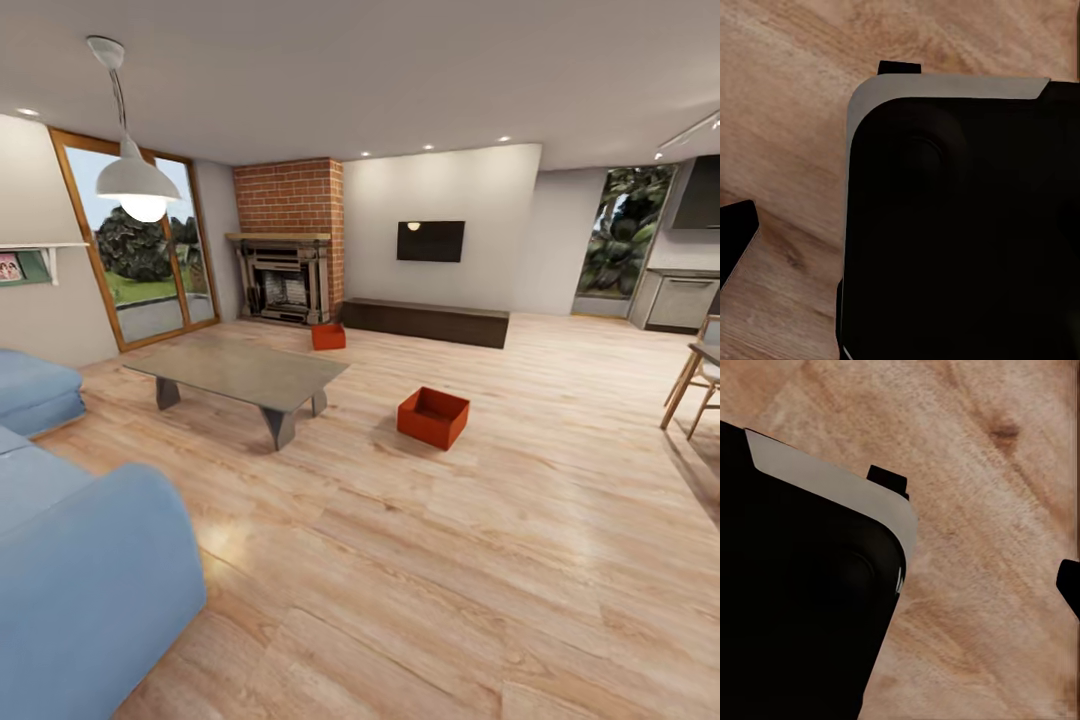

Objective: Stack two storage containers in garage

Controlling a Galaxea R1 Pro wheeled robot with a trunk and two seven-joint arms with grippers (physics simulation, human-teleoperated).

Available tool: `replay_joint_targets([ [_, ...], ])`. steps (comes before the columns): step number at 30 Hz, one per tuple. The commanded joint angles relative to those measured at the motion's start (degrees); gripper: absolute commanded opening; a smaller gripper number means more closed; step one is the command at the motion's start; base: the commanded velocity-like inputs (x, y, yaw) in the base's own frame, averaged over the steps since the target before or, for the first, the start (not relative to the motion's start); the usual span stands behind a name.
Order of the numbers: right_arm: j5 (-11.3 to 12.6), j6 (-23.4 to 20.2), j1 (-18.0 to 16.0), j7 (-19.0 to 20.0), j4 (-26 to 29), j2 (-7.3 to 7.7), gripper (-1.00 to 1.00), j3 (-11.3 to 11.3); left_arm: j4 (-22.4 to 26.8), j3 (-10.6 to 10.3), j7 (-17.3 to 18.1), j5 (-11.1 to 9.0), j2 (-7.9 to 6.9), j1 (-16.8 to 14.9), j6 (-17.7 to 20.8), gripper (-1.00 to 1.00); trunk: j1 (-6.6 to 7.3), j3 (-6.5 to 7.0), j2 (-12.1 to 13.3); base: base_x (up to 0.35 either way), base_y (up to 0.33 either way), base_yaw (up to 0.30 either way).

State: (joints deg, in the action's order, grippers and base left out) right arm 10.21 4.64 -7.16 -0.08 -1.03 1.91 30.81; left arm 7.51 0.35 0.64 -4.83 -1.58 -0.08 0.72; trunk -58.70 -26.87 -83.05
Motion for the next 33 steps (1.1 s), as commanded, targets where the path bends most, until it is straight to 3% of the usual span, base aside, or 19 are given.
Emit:
replay_joint_targets([
  [1, 0.5, 0.3, 0.0, 0.0, -0.1, -0.04, 1.0, 0.5, 0.1, 0.0, 0.1, -0.5, 0.0, 0.0, 0.1, 1.0, -0.03, -0.06, 0.0, 0.323, 0.0, 0.0],
  [33, 0.6, 0.3, 0.0, 0.0, -0.1, 0.02, 1.0, 0.6, 0.1, 0.1, 0.1, -0.5, 0.0, 0.0, 0.1, 1.0, -0.03, -0.06, 0.0, 0.323, 0.0, 0.0],
])
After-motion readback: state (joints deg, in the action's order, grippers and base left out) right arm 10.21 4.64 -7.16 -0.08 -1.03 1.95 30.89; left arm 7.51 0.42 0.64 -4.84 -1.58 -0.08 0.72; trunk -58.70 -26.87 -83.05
